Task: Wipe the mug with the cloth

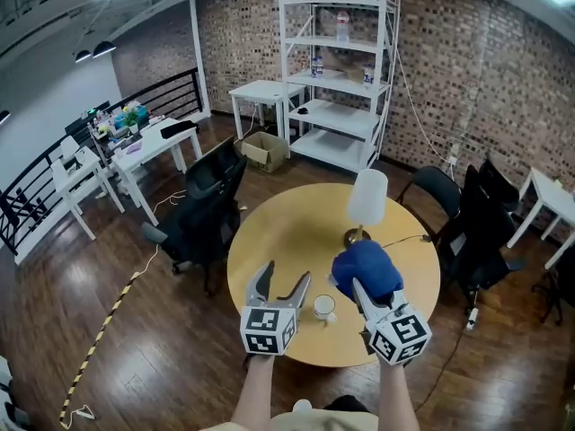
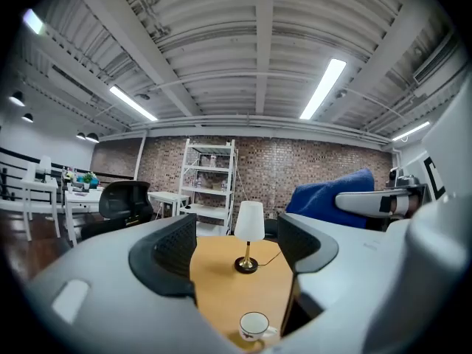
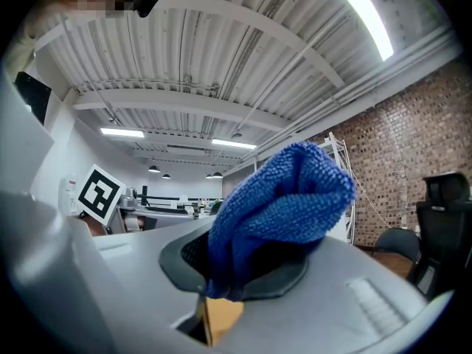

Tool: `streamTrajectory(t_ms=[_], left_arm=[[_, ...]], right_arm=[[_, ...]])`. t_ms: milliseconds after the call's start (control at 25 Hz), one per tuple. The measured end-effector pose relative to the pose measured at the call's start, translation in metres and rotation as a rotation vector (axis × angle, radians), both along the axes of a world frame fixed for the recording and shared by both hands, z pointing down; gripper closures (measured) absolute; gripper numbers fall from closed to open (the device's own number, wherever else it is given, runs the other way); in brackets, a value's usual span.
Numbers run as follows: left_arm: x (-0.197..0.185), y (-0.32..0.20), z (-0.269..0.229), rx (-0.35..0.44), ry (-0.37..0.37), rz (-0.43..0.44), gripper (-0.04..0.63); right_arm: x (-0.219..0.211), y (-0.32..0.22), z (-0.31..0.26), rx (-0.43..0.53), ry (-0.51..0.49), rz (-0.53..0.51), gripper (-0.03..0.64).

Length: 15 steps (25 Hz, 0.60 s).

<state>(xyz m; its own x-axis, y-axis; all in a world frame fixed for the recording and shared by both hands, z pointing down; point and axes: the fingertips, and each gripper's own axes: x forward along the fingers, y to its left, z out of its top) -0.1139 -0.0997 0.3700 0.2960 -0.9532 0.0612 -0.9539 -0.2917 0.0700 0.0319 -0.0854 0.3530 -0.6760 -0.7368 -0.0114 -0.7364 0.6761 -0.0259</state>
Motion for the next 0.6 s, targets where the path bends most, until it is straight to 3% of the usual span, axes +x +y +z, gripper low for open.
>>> streamTrajectory(t_ms=[280,600], left_arm=[[0.012,-0.028,0.025,-0.056,0.0,0.003,0.273],[0.016,-0.083,0.027,-0.072,-0.015,-0.083,0.273]], right_arm=[[0.013,-0.034,0.023,-0.059,0.015,-0.018,0.552],[0.02,-0.107,0.025,-0.076,0.015,-0.149,0.552]])
